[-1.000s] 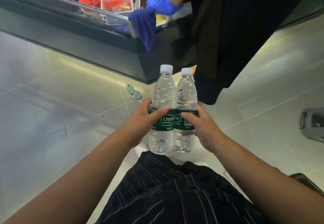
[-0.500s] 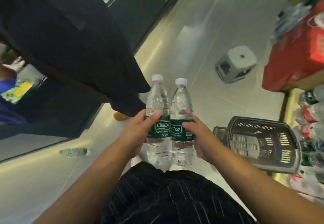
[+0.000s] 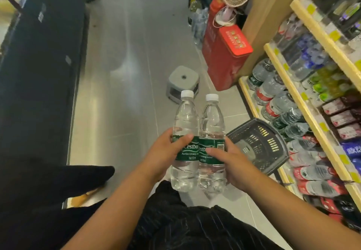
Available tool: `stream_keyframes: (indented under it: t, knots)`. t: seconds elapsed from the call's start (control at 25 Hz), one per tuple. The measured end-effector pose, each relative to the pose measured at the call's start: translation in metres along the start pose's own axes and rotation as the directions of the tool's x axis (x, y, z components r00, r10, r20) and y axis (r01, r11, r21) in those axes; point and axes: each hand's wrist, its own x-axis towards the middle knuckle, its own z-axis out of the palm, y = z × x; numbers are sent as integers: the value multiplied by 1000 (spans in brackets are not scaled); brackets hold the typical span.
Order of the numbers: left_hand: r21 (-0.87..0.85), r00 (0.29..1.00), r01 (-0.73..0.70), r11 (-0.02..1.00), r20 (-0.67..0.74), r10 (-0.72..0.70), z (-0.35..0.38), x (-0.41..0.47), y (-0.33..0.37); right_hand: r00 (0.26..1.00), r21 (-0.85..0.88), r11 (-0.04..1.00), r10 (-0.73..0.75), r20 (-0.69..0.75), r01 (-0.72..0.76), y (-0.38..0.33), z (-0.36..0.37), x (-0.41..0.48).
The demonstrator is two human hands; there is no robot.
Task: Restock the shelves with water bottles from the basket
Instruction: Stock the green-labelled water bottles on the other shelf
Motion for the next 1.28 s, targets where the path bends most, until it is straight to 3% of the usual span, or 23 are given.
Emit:
stream_keyframes:
  t: [0.2,0.48,0.76,1.12,1.28]
  knots:
    - [90,982,14,996,186,-30,-32,75,72,996,136,989,-42,-85,53,-54,28,49]
    - [187,950,47,981,295,-102,-31,166,139,980,277,948,-113,-164,156,-98,33,110]
    - [214,938,62,975,322,-130,18,265,199,970,406,893,-112,-218,195,-166,-13,184]
    - [278,935,52,959,324,-145,101,390,285,959,309,927,-138,-249,214,-274,-104,275]
    - [340,918,28,940,364,-159,138,436,307,938,316,927,-91,-335,203,-302,-138,301]
